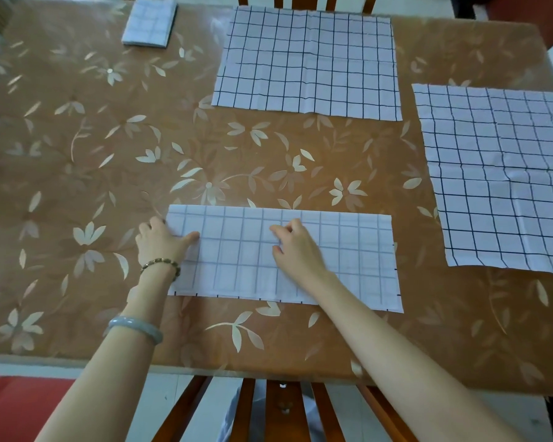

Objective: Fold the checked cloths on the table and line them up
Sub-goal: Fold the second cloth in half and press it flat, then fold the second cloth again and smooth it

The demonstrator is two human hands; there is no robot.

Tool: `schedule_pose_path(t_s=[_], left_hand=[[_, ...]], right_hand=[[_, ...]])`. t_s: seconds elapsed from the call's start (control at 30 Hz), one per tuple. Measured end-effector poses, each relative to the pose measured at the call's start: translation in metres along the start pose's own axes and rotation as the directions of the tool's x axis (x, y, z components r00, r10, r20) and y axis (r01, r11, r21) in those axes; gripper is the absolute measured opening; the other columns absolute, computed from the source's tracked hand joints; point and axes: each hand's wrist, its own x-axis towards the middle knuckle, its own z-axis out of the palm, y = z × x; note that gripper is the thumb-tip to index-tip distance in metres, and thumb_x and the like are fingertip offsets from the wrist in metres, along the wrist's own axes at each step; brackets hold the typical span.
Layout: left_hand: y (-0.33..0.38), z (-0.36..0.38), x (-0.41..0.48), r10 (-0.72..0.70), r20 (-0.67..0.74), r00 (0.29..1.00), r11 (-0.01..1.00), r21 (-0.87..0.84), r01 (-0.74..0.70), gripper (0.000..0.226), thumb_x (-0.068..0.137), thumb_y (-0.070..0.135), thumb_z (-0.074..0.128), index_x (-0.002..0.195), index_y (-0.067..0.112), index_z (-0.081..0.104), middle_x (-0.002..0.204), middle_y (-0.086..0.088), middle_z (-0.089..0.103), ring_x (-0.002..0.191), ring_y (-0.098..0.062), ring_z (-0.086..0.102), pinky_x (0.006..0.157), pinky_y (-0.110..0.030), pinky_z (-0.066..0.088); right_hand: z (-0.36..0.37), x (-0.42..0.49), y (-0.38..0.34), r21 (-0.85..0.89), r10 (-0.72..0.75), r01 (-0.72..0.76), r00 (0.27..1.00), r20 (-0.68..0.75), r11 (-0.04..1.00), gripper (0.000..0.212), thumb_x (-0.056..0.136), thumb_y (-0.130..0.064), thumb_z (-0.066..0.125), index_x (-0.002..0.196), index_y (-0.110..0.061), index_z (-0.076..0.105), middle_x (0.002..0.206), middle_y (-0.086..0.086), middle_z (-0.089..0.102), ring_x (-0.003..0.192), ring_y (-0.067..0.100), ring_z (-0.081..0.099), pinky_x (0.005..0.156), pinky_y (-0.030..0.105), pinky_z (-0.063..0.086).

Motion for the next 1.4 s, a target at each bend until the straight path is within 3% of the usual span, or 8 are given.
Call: schedule_pose_path(t_s=[0.2, 0.3, 0.47, 0.63, 0.8, 1.0, 1.23, 1.4], left_hand=[[-0.002, -0.01, 0.006, -0.143, 0.122, 0.982, 0.987, -0.054, 0.15, 0.073, 0.069, 0.052, 0.077, 0.111, 0.003, 0.043, 0.096, -0.013, 0.057, 0.09, -0.036, 0.06, 0.075, -0.045, 0.052], [-0.005, -0.014, 0.007, -0.03, 0.208, 0.978, 0.994, -0.092, 0.05, 0.048, 0.075, 0.047, 0.073, 0.094, 0.006, 0.058, 0.091, -0.012, 0.065, 0.076, -0.029, 0.06, 0.063, -0.034, 0.047], [-0.016, -0.033, 0.001, 0.195, 0.438, 0.878, 0.948, -0.312, -0.055, 0.026, 0.083, 0.011, 0.065, 0.109, 0.009, 0.06, 0.106, -0.009, 0.066, 0.099, -0.027, 0.063, 0.089, -0.043, 0.051], [-0.014, -0.056, -0.013, 0.262, 0.393, 0.881, 0.908, -0.409, -0.088, 0.043, 0.082, 0.005, 0.066, 0.122, 0.017, 0.055, 0.114, -0.002, 0.063, 0.106, -0.022, 0.059, 0.093, -0.04, 0.048], [0.004, -0.085, -0.031, 0.331, 0.359, 0.872, 0.839, -0.534, -0.099, 0.035, 0.084, 0.001, 0.064, 0.104, 0.029, 0.06, 0.105, 0.002, 0.066, 0.095, -0.019, 0.065, 0.084, -0.036, 0.054], [0.037, -0.106, -0.062, 0.451, 0.329, 0.83, 0.785, -0.588, -0.193, 0.031, 0.078, 0.004, 0.069, 0.098, 0.029, 0.064, 0.1, 0.003, 0.071, 0.09, -0.013, 0.069, 0.076, -0.029, 0.055], [0.089, -0.108, -0.102, 0.61, 0.304, 0.732, 0.749, -0.522, -0.407, 0.04, 0.083, -0.002, 0.057, 0.109, 0.027, 0.056, 0.101, 0.016, 0.062, 0.088, 0.011, 0.06, 0.073, -0.009, 0.048], [0.11, -0.094, -0.121, 0.621, 0.307, 0.721, 0.766, -0.436, -0.473, 0.039, 0.073, 0.017, 0.055, 0.112, 0.019, 0.056, 0.103, 0.002, 0.065, 0.098, -0.018, 0.062, 0.088, -0.043, 0.053]], right_hand=[[0.009, 0.003, 0.0, 0.039, 0.051, -0.055, 0.993, 0.108, 0.998, 0.046, 0.093, -0.016, 0.051, 0.138, -0.016, 0.045, 0.103, 0.002, 0.038, 0.099, 0.024, 0.047, 0.085, 0.038, 0.046], [0.002, 0.006, 0.004, 0.099, 0.095, -0.113, 0.979, 0.178, 0.989, 0.055, 0.091, -0.015, 0.056, 0.143, -0.017, 0.039, 0.11, 0.002, 0.038, 0.105, 0.023, 0.047, 0.089, 0.033, 0.043], [-0.008, 0.009, 0.01, 0.093, 0.127, -0.159, 0.952, 0.28, 0.983, 0.071, 0.084, 0.0, 0.055, 0.148, -0.019, 0.03, 0.112, 0.001, 0.034, 0.102, 0.019, 0.042, 0.084, 0.03, 0.041], [-0.017, 0.01, 0.01, -0.06, 0.188, -0.178, 0.93, 0.317, 0.982, 0.096, 0.073, -0.02, 0.075, 0.149, -0.029, 0.016, 0.127, 0.011, 0.033, 0.122, 0.029, 0.035, 0.097, 0.041, 0.042], [-0.017, 0.011, 0.004, -0.143, 0.233, -0.192, 0.896, 0.378, 0.971, 0.124, 0.064, -0.027, 0.085, 0.151, -0.028, -0.003, 0.145, 0.016, 0.017, 0.134, 0.034, 0.023, 0.104, 0.046, 0.036], [-0.02, 0.011, -0.003, -0.161, 0.272, -0.225, 0.877, 0.395, 0.961, 0.129, 0.066, -0.02, 0.086, 0.149, -0.032, -0.012, 0.155, 0.015, -0.003, 0.142, 0.034, 0.012, 0.105, 0.048, 0.034], [-0.018, 0.01, -0.001, -0.167, 0.233, -0.185, 0.91, 0.343, 0.969, 0.131, 0.06, -0.026, 0.088, 0.149, -0.032, -0.008, 0.146, 0.018, 0.013, 0.133, 0.036, 0.025, 0.098, 0.044, 0.037], [-0.014, 0.012, -0.003, -0.199, 0.208, -0.147, 0.919, 0.334, 0.969, 0.131, 0.054, -0.039, 0.089, 0.149, -0.035, -0.002, 0.141, 0.019, 0.018, 0.129, 0.037, 0.025, 0.097, 0.046, 0.038]])
